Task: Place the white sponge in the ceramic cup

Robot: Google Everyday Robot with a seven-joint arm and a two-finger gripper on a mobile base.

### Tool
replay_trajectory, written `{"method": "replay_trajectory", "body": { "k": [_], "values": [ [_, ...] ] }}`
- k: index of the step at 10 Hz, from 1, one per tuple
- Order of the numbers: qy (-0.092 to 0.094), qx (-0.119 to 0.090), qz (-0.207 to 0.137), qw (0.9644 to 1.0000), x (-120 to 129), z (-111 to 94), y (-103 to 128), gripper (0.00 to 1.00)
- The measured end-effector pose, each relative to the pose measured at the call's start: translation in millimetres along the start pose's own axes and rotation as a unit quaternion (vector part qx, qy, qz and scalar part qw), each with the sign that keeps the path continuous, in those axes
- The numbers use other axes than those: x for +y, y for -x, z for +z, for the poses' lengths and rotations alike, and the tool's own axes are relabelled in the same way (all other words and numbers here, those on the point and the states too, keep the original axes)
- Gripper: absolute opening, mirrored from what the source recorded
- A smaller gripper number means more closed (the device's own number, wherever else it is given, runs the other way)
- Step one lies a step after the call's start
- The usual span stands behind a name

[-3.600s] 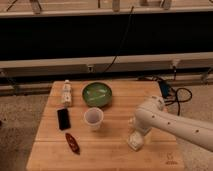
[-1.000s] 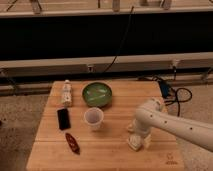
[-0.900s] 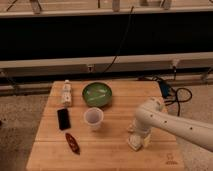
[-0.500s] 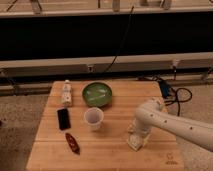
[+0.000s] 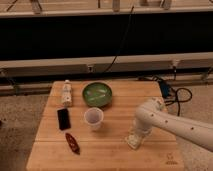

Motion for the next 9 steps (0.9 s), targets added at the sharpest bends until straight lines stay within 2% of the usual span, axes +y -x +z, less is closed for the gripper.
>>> {"method": "replay_trajectory", "body": {
  "k": [4,9],
  "values": [
    [-0.003,0.0,-0.002,1.0,0.9,3.8,-1.3,0.0],
    [0.001,0.002,-0.004,1.0,5.7,-1.3,-2.5,0.0]
  ]
}}
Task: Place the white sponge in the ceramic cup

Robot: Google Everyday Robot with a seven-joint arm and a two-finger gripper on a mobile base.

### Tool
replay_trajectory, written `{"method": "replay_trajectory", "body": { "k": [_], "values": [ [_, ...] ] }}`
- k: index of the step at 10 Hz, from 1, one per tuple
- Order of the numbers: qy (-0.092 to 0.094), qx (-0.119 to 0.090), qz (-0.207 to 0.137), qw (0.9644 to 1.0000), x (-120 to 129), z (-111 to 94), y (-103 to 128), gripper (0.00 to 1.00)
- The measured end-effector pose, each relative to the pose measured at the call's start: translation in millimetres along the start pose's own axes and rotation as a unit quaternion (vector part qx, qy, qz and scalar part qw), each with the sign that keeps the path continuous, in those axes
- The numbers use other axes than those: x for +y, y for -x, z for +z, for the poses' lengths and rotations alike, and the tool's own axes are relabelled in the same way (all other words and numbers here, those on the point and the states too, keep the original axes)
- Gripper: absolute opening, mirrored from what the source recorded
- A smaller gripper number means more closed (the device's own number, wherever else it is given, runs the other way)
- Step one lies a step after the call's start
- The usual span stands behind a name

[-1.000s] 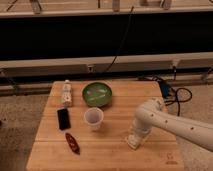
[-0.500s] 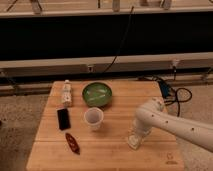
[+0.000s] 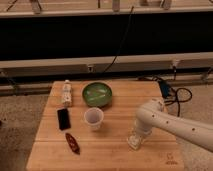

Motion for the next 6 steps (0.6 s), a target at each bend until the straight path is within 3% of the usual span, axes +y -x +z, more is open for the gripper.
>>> {"method": "replay_trajectory", "body": {
  "k": [3,6],
  "values": [
    [-0.004,0.006,-0.005,1.0,-1.7,-28.0,-2.6,0.0],
    [-0.004,0.013,-0.007,0.9999,-4.6,-34.8,-4.5,0.0]
  ]
}}
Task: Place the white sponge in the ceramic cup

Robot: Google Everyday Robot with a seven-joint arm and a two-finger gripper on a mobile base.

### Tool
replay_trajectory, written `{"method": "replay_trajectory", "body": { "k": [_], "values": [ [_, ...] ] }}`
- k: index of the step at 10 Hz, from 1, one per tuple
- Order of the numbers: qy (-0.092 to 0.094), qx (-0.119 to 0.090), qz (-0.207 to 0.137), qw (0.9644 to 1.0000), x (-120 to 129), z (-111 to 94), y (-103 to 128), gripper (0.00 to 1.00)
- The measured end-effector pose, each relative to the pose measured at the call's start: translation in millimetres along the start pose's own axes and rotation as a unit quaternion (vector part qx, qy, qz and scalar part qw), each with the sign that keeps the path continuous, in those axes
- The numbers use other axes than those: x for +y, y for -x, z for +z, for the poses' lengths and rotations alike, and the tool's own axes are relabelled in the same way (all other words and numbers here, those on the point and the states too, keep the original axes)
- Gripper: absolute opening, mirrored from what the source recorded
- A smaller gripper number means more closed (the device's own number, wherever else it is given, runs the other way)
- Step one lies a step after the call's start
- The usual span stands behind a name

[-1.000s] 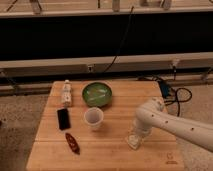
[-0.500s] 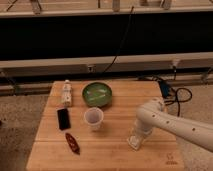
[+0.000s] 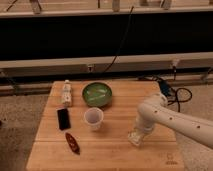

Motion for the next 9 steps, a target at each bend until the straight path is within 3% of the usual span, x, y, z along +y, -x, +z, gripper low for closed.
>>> {"method": "replay_trajectory", "body": {
  "k": [6,9],
  "values": [
    [0.002,0.024,-0.012,0.9997,-25.5,-54.8,-7.1,0.0],
    [0.007,0.039,-0.036,0.9986,-52.2,-76.2,8.8,0.0]
  ]
}}
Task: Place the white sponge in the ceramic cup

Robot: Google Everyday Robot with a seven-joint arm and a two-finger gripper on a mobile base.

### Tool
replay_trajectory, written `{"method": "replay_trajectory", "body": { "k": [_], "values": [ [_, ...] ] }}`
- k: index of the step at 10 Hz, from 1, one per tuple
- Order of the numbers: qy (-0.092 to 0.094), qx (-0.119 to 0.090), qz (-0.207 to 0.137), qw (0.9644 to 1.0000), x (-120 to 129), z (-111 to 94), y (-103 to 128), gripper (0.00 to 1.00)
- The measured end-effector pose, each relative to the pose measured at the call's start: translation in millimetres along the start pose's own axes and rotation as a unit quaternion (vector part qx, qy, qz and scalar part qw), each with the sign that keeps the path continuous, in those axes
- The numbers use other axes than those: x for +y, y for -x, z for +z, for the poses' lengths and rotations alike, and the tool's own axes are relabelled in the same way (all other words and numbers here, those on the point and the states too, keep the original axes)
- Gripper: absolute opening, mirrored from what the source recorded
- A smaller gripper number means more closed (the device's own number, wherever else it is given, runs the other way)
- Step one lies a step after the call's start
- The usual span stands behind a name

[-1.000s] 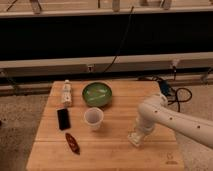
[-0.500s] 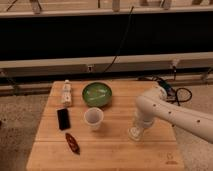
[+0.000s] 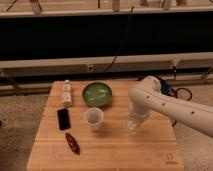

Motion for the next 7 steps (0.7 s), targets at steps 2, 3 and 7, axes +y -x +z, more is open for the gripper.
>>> {"method": "replay_trajectory", "body": {
  "k": [2,3,7],
  "values": [
    [0.006,0.012,-0.018,0.9998,-17.1,-13.8,8.3,0.0],
    [0.008,0.016,-0.026,0.9995,-25.0,-19.6,13.7,0.0],
    [0.01,0.029,-0.067,0.9973,-64.9,-33.0,45.7,0.0]
  ]
}}
